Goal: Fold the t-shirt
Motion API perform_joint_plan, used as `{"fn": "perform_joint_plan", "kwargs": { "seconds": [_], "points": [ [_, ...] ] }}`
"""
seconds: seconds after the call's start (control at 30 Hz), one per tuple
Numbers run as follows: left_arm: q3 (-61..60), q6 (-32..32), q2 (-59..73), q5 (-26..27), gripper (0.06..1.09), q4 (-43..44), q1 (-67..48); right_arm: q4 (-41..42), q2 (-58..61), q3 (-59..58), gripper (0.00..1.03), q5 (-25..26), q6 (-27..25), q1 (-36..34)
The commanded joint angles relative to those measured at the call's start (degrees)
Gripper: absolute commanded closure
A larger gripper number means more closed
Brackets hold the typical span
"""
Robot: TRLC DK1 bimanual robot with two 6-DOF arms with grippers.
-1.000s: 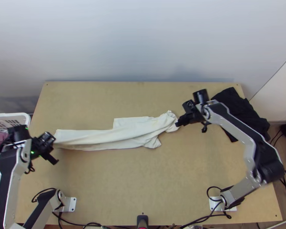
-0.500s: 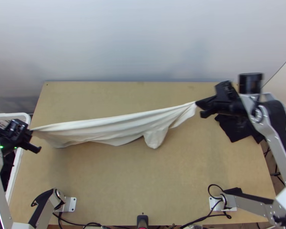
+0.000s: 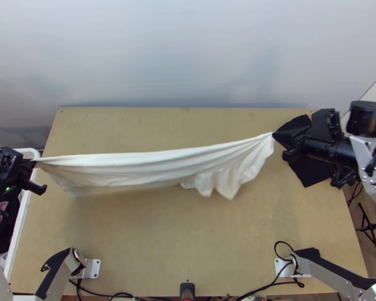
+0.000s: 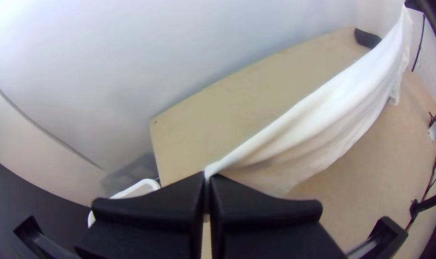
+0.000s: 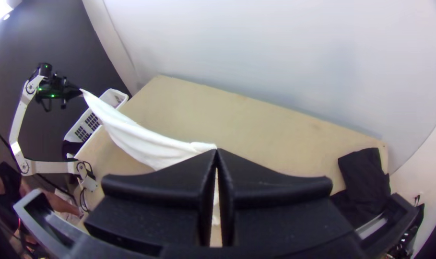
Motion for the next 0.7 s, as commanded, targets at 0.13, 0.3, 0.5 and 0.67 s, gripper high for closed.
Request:
{"fn": "perform_joint_plan", "kwargs": {
  "seconds": [0.13, 0.3, 0.5, 0.67],
  "points": [
    [-11.0, 0.3, 9.8, -2.5, 1.05, 14.5, -7.1, 7.6, 9.2, -10.4, 1.00, 1.4, -1.9, 1.5],
    [-13.2, 0.2, 17.8, -4.7, 1.05, 19.1, -8.9, 12.2, 17.0, -10.5, 1.00, 4.0, -3.4, 1.1],
    [-16.3, -0.8, 23.2, -7.1, 1.05, 24.7, -11.8, 17.4, 25.7, -10.5, 1.00, 6.5, -3.4, 0.9],
    [-19.0, -2.1, 23.9, -8.3, 1.04, 26.2, -14.7, 17.7, 30.4, -10.1, 1.00, 6.5, -3.2, 2.4]
  ]
}}
